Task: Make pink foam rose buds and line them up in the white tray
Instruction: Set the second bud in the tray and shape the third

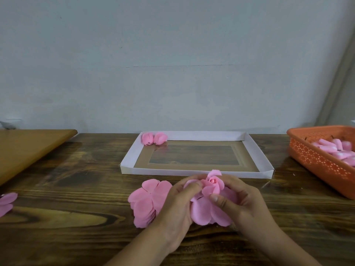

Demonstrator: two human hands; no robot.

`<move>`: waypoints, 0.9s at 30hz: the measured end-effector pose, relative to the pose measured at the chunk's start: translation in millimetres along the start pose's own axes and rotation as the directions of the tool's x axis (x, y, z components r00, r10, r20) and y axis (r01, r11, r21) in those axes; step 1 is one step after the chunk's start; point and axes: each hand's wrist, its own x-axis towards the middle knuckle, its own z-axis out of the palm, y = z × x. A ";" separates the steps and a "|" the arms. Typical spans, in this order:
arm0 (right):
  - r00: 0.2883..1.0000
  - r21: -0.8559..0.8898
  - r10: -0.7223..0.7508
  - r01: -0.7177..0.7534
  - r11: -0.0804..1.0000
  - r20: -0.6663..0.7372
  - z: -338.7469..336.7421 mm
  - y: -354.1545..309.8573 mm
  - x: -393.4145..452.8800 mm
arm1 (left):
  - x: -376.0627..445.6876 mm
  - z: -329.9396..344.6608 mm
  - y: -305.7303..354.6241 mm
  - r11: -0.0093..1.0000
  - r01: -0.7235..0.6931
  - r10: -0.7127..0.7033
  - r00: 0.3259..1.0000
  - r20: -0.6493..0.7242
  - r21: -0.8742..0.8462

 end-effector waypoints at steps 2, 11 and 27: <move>1.000 -0.010 -0.017 0.017 1.000 -0.004 0.2 -0.7 -0.4 | 0.1 -1.8 -1.8 1.000 -0.010 0.010 1.000 0.004 -0.023; 0.997 -0.048 -0.076 0.075 0.996 -0.024 1.9 -3.3 -2.1 | -2.2 -2.8 -4.2 1.000 -0.016 0.014 0.999 0.050 0.026; 0.986 0.027 -0.065 0.070 0.997 -0.152 5.6 0.2 -7.9 | -4.4 -0.1 -3.4 0.998 -0.029 0.030 0.999 -0.026 0.052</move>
